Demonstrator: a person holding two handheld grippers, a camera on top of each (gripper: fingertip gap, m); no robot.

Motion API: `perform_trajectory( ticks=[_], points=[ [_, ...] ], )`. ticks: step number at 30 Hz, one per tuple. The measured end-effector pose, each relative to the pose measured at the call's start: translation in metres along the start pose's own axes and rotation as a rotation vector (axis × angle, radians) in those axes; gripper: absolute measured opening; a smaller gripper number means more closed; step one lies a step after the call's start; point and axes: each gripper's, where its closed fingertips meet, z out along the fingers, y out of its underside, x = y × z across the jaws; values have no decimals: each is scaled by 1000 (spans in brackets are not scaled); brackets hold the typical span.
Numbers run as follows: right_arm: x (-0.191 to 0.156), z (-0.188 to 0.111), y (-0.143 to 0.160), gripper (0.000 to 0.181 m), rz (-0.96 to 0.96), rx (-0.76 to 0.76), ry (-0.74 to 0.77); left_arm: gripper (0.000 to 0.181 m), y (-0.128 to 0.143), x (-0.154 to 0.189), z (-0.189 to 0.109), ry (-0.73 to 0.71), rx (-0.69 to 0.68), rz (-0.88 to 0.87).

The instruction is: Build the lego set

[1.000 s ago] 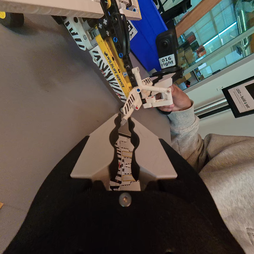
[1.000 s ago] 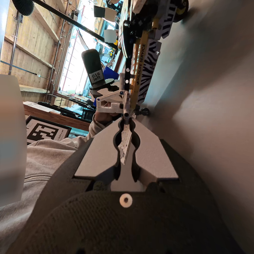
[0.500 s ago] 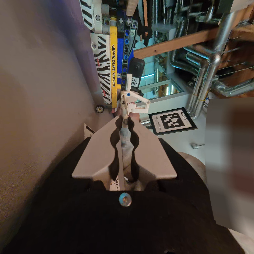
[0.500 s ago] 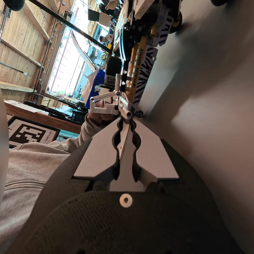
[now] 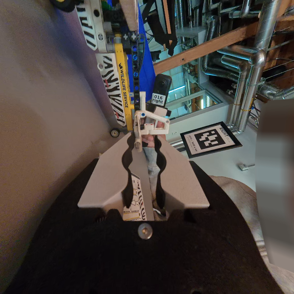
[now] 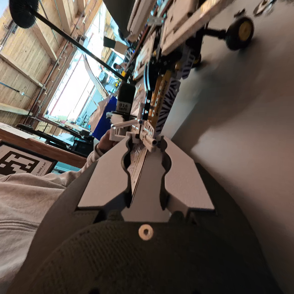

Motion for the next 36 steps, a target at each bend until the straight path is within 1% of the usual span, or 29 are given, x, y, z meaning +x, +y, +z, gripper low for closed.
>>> perform_trajectory(
  ticks=[3, 7, 8, 12, 14, 18, 22, 23, 26, 29, 32, 35, 36],
  points=[
    [2, 2, -8, 33, -12, 20, 1, 24, -8, 1, 2, 0, 24, 39],
    [2, 19, -4, 31, -19, -52, -19, 23, -16, 3, 8, 36, 8, 61],
    [1, 23, -3, 29, -14, -73, -33, 21, -14, 3, 10, 36, -12, 58],
    [-1, 31, -1, 6, -6, -140, -81, 12, -8, -1, 14, 10, -53, 64],
    [-4, 32, 1, 5, 7, -158, -110, 9, -6, -2, 16, 7, -68, 56],
    [-6, 30, 0, 4, 9, -146, -128, 3, -3, -3, 16, 6, -82, 48],
    [-13, 20, -8, 4, 22, -80, -195, 3, -3, -4, 14, 1, -81, 44],
    [-14, 16, -9, 1, 36, -71, -206, 2, -3, -4, 14, 3, -79, 42],
    [-7, 12, -6, 0, 39, -85, -155, 4, -3, -4, 14, 6, -77, 41],
    [-1, 18, 1, 0, -10, -124, -80, 2, 1, -4, 16, -4, -105, 58],
    [-3, 21, 8, 7, -35, -163, -72, 2, 3, -4, 17, -21, -113, 85],
    [-6, 22, 11, 9, -58, -184, -79, 2, 2, -5, 16, -28, -104, 96],
    [-5, 22, 11, 6, -65, -184, -73, 2, 2, -5, 16, -32, -104, 101]
  ],
)
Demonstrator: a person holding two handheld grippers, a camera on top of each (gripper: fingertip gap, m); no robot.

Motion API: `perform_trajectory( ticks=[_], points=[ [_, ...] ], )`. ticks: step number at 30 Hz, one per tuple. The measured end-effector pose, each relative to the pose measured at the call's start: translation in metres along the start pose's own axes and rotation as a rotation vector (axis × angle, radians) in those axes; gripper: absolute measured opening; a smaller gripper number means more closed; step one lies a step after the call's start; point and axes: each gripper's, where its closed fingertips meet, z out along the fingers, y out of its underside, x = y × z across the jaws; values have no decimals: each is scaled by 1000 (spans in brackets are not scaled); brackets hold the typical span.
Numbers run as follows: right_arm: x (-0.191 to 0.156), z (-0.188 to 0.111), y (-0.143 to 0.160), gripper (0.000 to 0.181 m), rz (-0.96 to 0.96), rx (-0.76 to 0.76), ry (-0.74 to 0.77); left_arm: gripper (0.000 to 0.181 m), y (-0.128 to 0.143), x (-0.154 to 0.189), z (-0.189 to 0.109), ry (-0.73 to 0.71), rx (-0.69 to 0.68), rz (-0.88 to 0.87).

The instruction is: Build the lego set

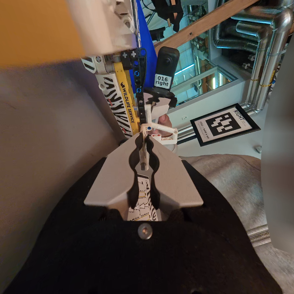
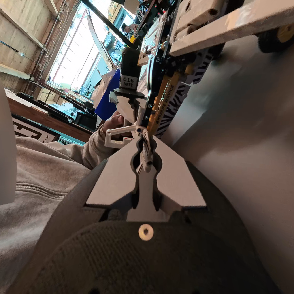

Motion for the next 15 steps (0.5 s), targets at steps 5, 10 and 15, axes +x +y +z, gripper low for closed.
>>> perform_trajectory(
  ticks=[5, 10, 15],
  points=[
    [-3, -1, -1, 4, -42, 7, 11, 2, 0, 0, 1, -13, -2, 24],
    [-5, -1, -1, 4, -69, 8, 12, 2, 1, 1, 1, -6, -3, 27],
    [-3, 0, -2, 6, -57, 13, 22, 5, -1, 2, 1, -9, 19, 37]
  ],
)
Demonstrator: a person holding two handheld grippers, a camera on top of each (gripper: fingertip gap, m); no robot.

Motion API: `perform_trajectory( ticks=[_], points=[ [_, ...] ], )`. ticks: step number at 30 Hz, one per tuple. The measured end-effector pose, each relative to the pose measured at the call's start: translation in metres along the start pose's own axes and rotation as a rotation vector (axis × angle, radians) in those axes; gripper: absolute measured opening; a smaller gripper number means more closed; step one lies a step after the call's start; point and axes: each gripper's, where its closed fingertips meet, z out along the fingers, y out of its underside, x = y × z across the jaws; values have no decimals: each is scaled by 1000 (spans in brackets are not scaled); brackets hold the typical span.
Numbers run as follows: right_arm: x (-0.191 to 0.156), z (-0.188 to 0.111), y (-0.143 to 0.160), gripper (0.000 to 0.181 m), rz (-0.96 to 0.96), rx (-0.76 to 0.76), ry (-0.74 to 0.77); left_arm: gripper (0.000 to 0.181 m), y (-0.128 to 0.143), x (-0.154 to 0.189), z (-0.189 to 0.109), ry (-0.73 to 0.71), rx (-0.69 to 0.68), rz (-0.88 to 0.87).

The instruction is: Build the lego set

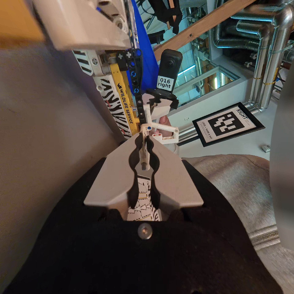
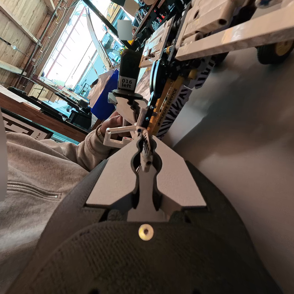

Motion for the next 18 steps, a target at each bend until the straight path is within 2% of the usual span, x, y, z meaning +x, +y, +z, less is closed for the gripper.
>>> perform_trajectory(
  ticks=[2, 6, 10, 12, 14, 16, 18],
  points=[
    [-1, 0, -2, 12, -40, 12, 24, 7, -5, 2, -6, -33, 59, 41],
    [-14, -7, -15, 42, -211, 110, 53, 9, -30, 40, -40, 34, 219, 137],
    [-21, -22, -32, 46, -492, 236, 219, 9, -58, 63, -89, -52, 361, 292],
    [-27, -30, -41, 41, -626, 305, 315, 9, -71, 67, -123, -219, 427, 421],
    [-28, -37, -46, 38, -707, 360, 398, 14, -85, 49, -169, -535, 499, 544],
    [-27, -39, -45, 36, -716, 368, 429, 47, -94, 24, -215, -858, 541, 616],
    [-24, -39, -42, 33, -690, 365, 434, 83, -86, -13, -243, -1118, 443, 565]
  ],
)
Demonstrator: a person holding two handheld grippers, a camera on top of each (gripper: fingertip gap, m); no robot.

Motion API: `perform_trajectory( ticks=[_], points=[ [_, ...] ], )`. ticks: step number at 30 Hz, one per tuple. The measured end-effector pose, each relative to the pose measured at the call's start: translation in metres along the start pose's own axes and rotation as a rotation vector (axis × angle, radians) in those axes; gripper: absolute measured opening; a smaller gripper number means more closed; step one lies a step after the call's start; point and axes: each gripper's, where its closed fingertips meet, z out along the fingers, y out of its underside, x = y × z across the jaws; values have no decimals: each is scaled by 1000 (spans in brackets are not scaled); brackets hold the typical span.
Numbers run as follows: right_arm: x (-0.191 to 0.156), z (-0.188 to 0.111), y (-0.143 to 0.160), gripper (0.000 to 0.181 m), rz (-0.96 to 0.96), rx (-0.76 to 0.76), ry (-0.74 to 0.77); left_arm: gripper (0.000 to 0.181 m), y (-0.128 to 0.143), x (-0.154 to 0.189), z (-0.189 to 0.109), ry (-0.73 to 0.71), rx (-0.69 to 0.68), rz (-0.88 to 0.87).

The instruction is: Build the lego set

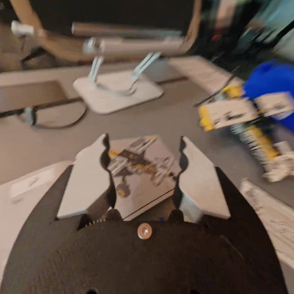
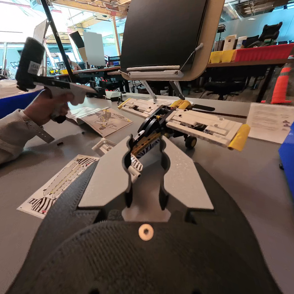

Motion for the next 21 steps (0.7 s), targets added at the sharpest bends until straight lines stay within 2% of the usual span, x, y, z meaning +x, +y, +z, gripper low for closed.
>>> perform_trajectory(
  ticks=[1, 3, 7, 10, 13, 19, 21],
  points=[
    [0, 0, 1, 32, 7, -4, 8, 103, 20, -11, 6, -64, -117, 26],
    [1, -1, 2, 31, 1, -4, 28, 103, 48, -17, 14, -119, -276, 68],
    [1, -2, 0, 31, -3, 9, 42, 102, 85, -7, 25, -68, -454, 143],
    [2, -1, 1, 32, 22, 8, 29, 81, 96, -3, 28, -27, -490, 132],
    [1, -1, 0, 32, 31, 17, 18, 40, 95, -1, 23, 12, -493, 113],
    [-1, -1, 0, 33, 37, 18, 7, 30, 95, -4, 23, 26, -483, 82],
    [-1, -1, 1, 33, 37, 17, 5, 1, 97, 6, 22, 86, -506, 45]
  ],
)
